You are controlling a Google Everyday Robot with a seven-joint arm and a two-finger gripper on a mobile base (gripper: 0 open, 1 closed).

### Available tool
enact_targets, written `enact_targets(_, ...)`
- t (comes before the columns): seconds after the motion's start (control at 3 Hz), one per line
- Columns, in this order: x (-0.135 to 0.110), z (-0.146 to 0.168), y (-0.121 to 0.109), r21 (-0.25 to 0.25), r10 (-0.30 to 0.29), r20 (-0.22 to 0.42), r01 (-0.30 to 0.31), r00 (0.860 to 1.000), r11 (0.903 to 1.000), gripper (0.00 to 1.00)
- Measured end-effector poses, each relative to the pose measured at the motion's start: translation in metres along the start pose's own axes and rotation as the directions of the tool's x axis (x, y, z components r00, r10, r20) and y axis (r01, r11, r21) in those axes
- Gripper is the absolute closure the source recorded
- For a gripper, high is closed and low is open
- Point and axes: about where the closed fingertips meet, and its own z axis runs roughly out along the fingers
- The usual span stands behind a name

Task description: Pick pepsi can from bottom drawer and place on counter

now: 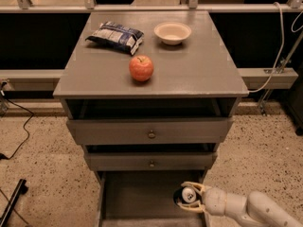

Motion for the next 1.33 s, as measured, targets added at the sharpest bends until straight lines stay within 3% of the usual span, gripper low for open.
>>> enact_targets(0.33,-0.001,0.001,0.002,-0.007,-0.008,0.005,0.008,1.000,0.9999,1.00)
enact_targets(0.67,-0.026,-0.022,0.004,-0.037,-0.027,-0.021,0.027,0.999,0.9989,1.00)
enact_targets(1.0,-0.104,-0.085,0.014,-0.073,-0.063,-0.078,0.058,0.995,0.9957,1.00)
enact_targets(1.33,-0.161,-0.123,0.019,-0.109,-0.111,-0.078,0.102,0.991,0.9887,1.00)
